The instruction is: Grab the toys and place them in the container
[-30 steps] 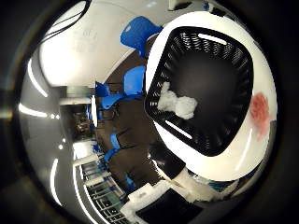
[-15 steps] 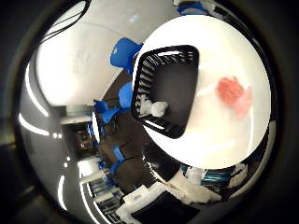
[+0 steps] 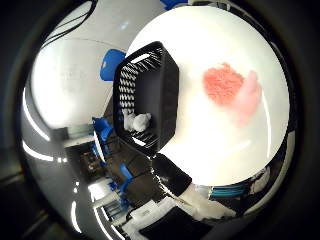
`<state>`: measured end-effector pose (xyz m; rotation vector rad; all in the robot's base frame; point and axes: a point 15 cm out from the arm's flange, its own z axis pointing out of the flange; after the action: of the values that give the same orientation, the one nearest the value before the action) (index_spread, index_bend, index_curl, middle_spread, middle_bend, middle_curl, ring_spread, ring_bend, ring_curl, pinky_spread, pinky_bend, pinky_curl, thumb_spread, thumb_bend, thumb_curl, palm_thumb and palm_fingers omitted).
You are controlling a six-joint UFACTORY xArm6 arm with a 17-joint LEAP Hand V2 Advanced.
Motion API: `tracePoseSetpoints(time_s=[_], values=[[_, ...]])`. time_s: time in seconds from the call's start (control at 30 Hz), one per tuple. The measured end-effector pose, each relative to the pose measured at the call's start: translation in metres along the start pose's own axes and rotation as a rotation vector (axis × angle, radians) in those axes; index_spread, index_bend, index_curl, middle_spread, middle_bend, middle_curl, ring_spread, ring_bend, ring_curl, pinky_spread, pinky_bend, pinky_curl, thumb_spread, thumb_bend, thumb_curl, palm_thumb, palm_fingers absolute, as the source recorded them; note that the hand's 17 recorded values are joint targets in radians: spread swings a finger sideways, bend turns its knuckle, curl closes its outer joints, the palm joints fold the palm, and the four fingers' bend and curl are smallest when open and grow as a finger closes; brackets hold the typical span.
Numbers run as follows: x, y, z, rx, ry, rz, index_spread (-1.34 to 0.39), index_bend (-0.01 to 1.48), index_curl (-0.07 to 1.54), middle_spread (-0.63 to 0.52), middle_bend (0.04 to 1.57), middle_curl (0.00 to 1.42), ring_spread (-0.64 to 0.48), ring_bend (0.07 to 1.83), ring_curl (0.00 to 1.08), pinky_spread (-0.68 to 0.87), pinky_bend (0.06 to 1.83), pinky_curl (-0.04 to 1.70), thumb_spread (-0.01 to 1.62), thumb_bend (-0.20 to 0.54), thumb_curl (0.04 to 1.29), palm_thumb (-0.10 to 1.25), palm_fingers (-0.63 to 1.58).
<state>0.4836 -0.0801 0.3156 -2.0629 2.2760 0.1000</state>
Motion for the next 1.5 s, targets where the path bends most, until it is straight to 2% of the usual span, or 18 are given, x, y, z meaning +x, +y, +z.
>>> tracePoseSetpoints(time_s=[0.53,0.73,0.77,1.03,1.17,1.23,1.33,1.4,1.47,1.5], values=[[0.010,-0.038,0.098,-0.042,0.038,0.021,-0.21,0.15,0.26,0.21,0.21,0.33,0.28,0.42,0.24,0.49,0.66,0.27,1.11,-0.019,0.30,0.51,0.06],[0.016,-0.040,0.122,-0.073,0.068,0.014,-0.22,0.15,0.25,0.20,0.21,0.33,0.28,0.42,0.24,0.49,0.68,0.28,1.10,-0.020,0.31,0.54,0.06],[0.016,-0.039,0.124,-0.079,0.076,0.010,-0.22,0.15,0.25,0.19,0.21,0.33,0.27,0.42,0.24,0.49,0.68,0.27,1.10,-0.009,0.32,0.58,0.06],[0.022,-0.032,0.132,-0.126,0.167,-0.043,-0.21,0.15,0.26,0.04,0.27,0.35,0.20,0.51,0.26,0.45,0.67,0.26,1.05,-0.016,0.38,0.76,0.21],[0.021,-0.016,0.138,-0.200,0.208,-0.074,-0.21,0.15,0.26,-0.03,0.32,0.37,0.12,0.56,0.27,0.39,0.68,0.25,1.03,-0.017,0.40,0.80,0.27],[0.021,-0.009,0.143,-0.240,0.238,-0.094,-0.22,0.15,0.26,-0.08,0.37,0.39,0.05,0.63,0.28,0.32,0.67,0.24,1.02,-0.019,0.41,0.81,0.34],[0.025,-0.002,0.151,-0.282,0.266,-0.106,-0.25,0.15,0.26,-0.18,0.50,0.44,-0.09,0.75,0.31,0.14,0.70,0.22,1.01,-0.017,0.43,0.84,0.51],[0.025,-0.002,0.152,-0.285,0.268,-0.110,-0.31,0.13,0.23,-0.27,0.60,0.49,-0.23,0.94,0.36,-0.21,0.95,0.26,1.00,-0.016,0.44,0.87,0.88],[0.025,-0.003,0.150,-0.279,0.268,-0.110,-0.38,0.20,0.27,-0.32,0.69,0.56,-0.29,1.03,0.43,-0.40,1.06,0.33,0.97,-0.019,0.45,0.89,1.06],[0.025,-0.004,0.148,-0.273,0.268,-0.109,-0.40,0.24,0.29,-0.33,0.72,0.59,-0.30,1.05,0.44,-0.40,1.09,0.35,0.97,-0.018,0.45,0.89,1.14]])
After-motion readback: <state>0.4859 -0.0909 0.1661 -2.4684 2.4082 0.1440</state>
